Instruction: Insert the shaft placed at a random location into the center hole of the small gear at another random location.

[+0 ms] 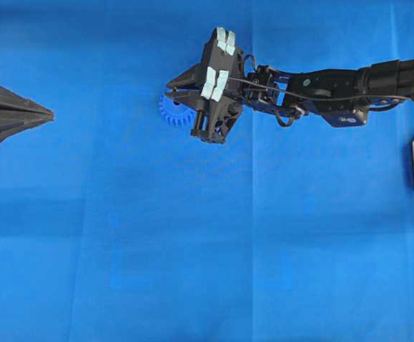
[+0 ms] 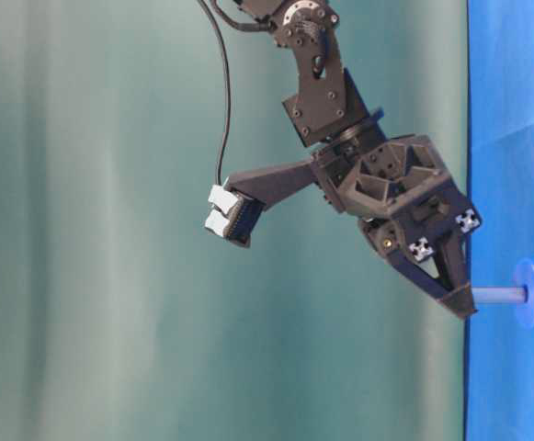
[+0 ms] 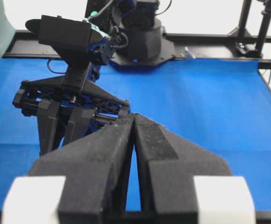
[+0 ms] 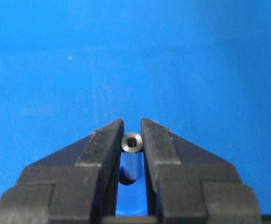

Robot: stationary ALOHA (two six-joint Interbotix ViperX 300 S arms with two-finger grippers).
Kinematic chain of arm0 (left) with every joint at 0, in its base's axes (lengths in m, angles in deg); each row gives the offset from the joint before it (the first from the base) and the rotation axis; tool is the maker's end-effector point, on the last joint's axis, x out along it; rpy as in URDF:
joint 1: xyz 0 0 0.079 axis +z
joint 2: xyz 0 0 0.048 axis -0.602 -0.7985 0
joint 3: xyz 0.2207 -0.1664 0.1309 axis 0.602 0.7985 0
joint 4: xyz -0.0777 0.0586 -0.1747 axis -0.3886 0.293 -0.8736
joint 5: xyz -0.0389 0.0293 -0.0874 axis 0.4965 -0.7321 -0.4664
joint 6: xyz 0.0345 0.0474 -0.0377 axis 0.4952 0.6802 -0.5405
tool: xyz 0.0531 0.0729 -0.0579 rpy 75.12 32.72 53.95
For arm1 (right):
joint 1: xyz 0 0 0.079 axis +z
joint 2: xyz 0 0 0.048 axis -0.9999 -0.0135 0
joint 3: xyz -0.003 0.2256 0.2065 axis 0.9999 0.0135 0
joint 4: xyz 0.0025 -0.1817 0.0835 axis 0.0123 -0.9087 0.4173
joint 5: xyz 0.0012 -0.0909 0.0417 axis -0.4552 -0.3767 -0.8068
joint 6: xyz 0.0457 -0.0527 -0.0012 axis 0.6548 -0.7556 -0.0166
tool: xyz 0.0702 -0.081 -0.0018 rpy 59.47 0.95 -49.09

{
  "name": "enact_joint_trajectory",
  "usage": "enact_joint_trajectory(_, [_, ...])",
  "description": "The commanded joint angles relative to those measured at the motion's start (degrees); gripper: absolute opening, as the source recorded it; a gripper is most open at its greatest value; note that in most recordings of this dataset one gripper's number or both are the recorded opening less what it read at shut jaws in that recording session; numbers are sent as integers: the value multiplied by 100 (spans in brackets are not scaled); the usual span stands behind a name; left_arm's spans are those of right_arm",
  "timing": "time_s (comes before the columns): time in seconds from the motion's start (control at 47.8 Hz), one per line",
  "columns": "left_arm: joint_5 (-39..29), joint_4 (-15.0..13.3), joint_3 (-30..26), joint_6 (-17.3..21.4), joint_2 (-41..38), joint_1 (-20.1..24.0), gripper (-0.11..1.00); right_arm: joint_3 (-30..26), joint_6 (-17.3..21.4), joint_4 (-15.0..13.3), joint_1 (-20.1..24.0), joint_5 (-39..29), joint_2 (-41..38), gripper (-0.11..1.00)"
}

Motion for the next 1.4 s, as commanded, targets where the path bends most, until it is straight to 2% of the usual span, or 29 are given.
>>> enact_joint_trajectory(0.0, [26, 9, -62, -9, -18, 9, 0, -88, -9, -18, 9, 35, 229, 2])
enact_joint_trajectory(0.397, [35, 18, -62, -9, -18, 9, 0, -62, -26, -35, 18, 0, 431, 2])
enact_joint_trajectory(1.381, [35, 9, -62, -9, -18, 9, 0, -97, 35, 53, 53, 149, -246, 2])
